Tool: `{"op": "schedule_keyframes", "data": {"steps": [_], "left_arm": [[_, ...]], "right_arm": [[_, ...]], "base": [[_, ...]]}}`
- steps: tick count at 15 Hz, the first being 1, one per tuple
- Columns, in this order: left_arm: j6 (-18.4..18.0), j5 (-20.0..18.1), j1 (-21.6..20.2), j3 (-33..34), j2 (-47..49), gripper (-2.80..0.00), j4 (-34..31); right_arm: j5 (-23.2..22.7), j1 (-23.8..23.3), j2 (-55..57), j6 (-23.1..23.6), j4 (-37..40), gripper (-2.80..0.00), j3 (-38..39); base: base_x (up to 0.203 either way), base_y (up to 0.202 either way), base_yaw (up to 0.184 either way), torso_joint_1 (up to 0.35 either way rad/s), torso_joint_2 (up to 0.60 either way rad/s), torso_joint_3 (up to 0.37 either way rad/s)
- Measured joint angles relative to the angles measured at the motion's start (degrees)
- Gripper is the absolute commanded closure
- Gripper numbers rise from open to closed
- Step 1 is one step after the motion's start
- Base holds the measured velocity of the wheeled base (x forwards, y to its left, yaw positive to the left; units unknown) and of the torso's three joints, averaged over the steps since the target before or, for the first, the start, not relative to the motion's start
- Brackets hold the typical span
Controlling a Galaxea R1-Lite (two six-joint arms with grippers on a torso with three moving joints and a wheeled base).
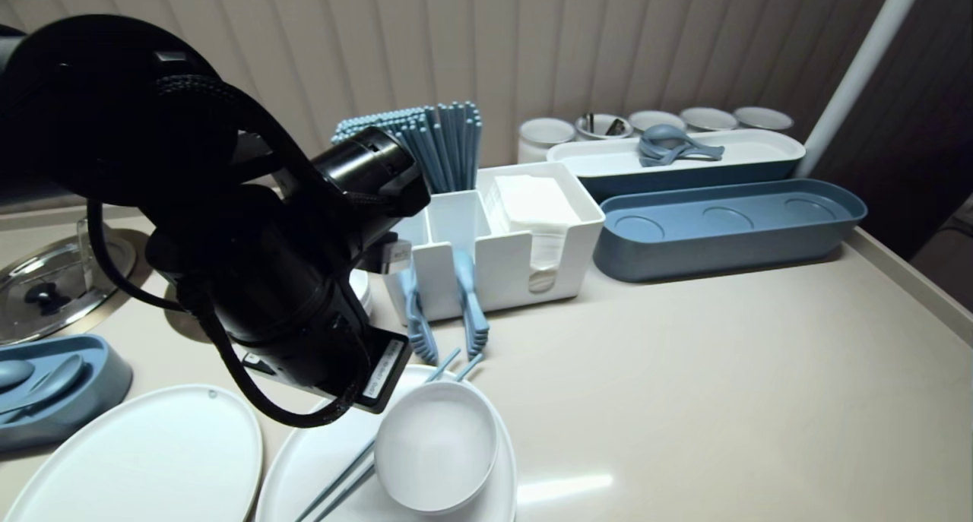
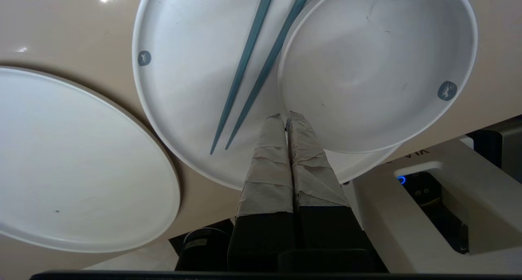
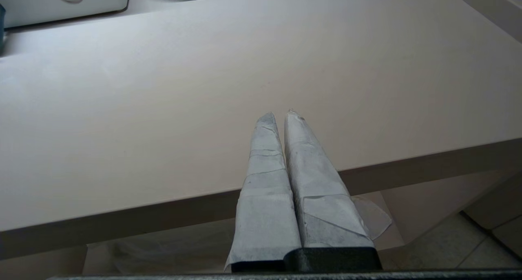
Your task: Put the bowl back from the plate
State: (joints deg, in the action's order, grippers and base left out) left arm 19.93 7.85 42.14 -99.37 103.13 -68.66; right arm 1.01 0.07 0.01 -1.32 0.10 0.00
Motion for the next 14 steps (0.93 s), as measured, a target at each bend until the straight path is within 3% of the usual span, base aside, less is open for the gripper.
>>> {"op": "schedule_keyframes", "data": {"steps": [6,7,14], "left_arm": [[0.3,-1.0,-0.1,-0.5,2.3,0.00,0.3],[0.3,-1.0,-0.3,-0.5,2.7,-2.80,0.3],[0.1,-0.9,-0.5,-0.2,3.5,-2.80,0.3]], "right_arm": [[0.0,0.0,0.0,0.0,0.0,0.00,0.0],[0.0,0.0,0.0,0.0,0.0,0.00,0.0],[0.0,0.0,0.0,0.0,0.0,0.00,0.0]], "base": [[0.000,0.000,0.000,0.000,0.00,0.000],[0.000,0.000,0.000,0.000,0.00,0.000],[0.000,0.000,0.000,0.000,0.00,0.000]]}}
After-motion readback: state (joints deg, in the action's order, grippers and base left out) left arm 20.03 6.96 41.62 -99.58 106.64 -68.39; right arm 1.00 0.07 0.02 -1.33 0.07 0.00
